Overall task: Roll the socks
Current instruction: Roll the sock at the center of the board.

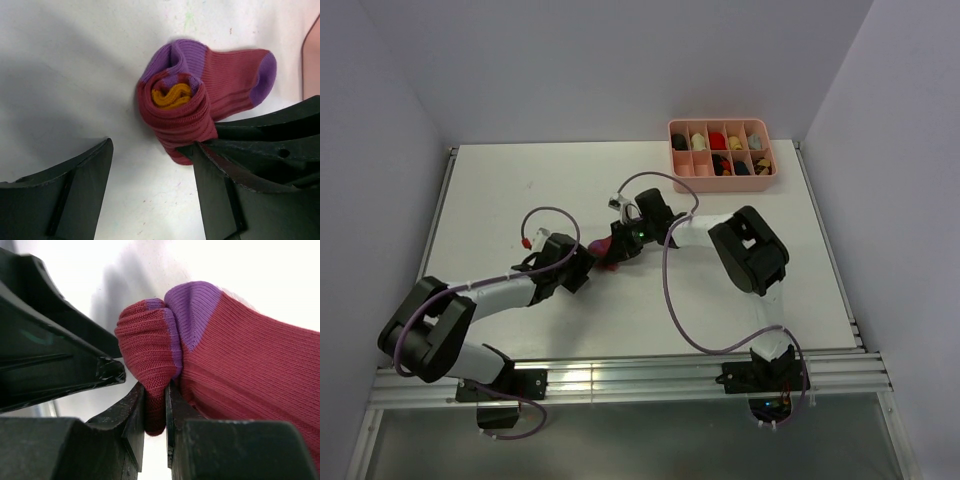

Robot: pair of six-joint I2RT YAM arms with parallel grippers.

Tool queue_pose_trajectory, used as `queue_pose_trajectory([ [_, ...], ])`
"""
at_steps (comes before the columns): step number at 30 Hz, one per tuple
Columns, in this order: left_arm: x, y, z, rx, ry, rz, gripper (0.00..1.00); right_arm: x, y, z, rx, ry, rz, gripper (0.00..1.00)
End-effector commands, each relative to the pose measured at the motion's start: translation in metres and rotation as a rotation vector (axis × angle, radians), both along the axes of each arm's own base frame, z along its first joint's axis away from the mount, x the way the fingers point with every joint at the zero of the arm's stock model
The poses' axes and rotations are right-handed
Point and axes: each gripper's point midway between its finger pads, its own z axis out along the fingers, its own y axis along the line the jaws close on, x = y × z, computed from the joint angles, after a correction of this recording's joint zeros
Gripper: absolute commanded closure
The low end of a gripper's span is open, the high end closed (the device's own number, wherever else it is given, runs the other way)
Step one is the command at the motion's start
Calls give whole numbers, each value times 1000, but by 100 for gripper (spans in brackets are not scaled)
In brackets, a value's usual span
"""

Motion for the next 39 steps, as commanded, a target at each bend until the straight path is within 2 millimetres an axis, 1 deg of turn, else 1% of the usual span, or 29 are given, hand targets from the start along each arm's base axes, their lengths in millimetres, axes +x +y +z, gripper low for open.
queue_pose_trajectory([
  [1, 12, -1, 0, -6, -24, 34, 29, -25, -16, -37, -70, 258, -41, 100],
  [4, 11, 3, -11, 20, -3, 47, 30, -21, -18, -36, -58, 290, -54, 100],
  [8, 13, 5, -19, 24, 1, 68, 32, -21, -17, -40, -55, 311, -52, 100],
  [11, 12, 6, -27, 41, 26, 65, 38, -21, -19, -43, -65, 315, -63, 100],
  [12, 11, 6, -30, 46, 39, 64, 46, -20, -20, -40, -73, 297, -77, 99],
  [13, 8, 8, -36, 58, 61, 64, 50, -17, -20, -37, -61, 261, -82, 97],
  [14, 6, 7, -38, 59, 69, 60, 54, -15, -21, -34, -58, 243, -89, 92],
  [15, 4, 8, -40, 61, 77, 58, 60, -8, -19, -21, -40, 185, -101, 89],
  [16, 1, 9, -45, 67, 90, 56, 63, -8, -22, -20, -43, 161, -105, 86],
  [17, 0, 9, -47, 70, 97, 55, 66, -6, -22, -15, -41, 136, -112, 78],
  [18, -1, 10, -49, 73, 101, 53, 71, -3, -22, -9, -36, 101, -119, 74],
  [19, -3, 12, -52, 88, 111, 46, 73, -2, -24, -1, -40, 52, -124, 67],
  [21, -5, 12, -55, 105, 128, 39, 78, 3, -25, 9, -48, -22, -150, 60],
  [22, -4, 12, -55, 115, 125, 29, 79, 7, -31, 16, -65, -85, -181, 57],
  [23, -5, 13, -55, 124, 133, 25, 80, 7, -31, 19, -74, -122, -191, 52],
  [24, -5, 13, -56, 127, 136, 22, 82, 11, -32, 23, -79, -162, -209, 49],
  [25, -5, 11, -55, 127, 134, 8, 82, 10, -36, 23, -98, -205, -215, 46],
  [27, -7, 12, -56, 144, 149, -3, 82, 19, -38, 40, -112, -329, -272, 44],
  [28, -4, 9, -55, 143, 151, -13, 82, 16, -43, 37, -134, -375, -265, 43],
  [29, -3, 8, -54, 150, 153, -27, 82, 22, -48, 48, -149, -449, -304, 43],
  [30, -3, 6, -54, 152, 154, -34, 82, 21, -41, 57, -132, -514, -304, 43],
  [31, 1, 3, -51, 147, 147, -40, 82, 16, -44, 51, -158, -567, -282, 42],
  [32, -2, 3, -52, 150, 164, -53, 82, 15, -44, 55, -160, -603, -294, 42],
  [33, -5, 3, -54, 155, 177, -61, 82, 11, -41, 59, -172, -682, -291, 42],
  [35, -3, -1, -51, 152, 176, -79, 82, 7, -38, 65, -188, -793, -263, 42],
  [36, -2, -3, -50, 150, 174, -83, 82, 9, -38, 70, -194, -847, -288, 42],
  [37, -2, -3, -51, 156, 179, -89, 82, 1, -31, 70, -198, -891, -248, 42],
  [38, -3, -4, -50, 150, 182, -96, 82, -1, -27, 71, -200, -912, -239, 41],
  [39, -2, -5, -49, 148, 180, -100, 82, 3, -27, 67, -234, -941, -240, 41],
])
